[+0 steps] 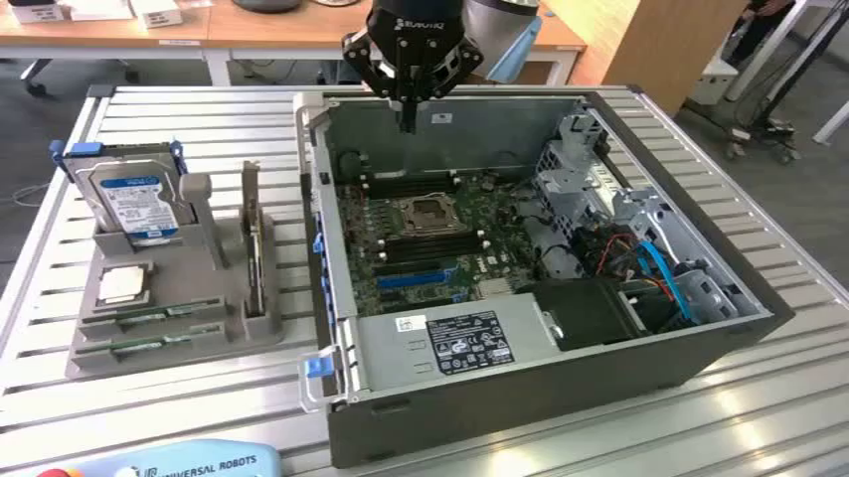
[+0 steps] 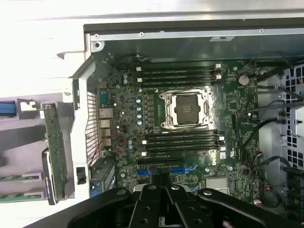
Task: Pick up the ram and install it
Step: 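Reach for the ram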
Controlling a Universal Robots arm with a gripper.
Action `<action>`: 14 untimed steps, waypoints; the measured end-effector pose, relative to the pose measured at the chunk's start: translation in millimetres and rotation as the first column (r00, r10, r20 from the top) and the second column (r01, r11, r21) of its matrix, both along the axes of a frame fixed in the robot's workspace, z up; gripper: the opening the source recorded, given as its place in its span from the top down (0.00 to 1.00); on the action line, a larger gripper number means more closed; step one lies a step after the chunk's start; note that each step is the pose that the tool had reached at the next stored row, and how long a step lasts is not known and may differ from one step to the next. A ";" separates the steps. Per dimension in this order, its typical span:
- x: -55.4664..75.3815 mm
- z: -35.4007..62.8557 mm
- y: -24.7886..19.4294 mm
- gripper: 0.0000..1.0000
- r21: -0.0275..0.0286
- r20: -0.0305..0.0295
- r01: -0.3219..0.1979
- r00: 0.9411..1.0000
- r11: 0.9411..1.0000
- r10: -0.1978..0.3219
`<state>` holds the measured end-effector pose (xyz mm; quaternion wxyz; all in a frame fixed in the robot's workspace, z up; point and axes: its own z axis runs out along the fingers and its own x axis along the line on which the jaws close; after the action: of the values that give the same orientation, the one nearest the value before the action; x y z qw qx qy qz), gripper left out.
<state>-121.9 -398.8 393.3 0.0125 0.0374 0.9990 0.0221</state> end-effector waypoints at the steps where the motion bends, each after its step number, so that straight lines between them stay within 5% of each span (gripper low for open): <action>1: 0.0 0.0 0.0 0.90 0.000 0.000 0.000 1.000 1.000 0.000; 14: 0.0 0.0 0.0 0.90 0.000 0.000 0.000 1.000 1.000 0.000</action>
<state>-121.9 -398.8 393.3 0.0125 0.0374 0.9990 0.0221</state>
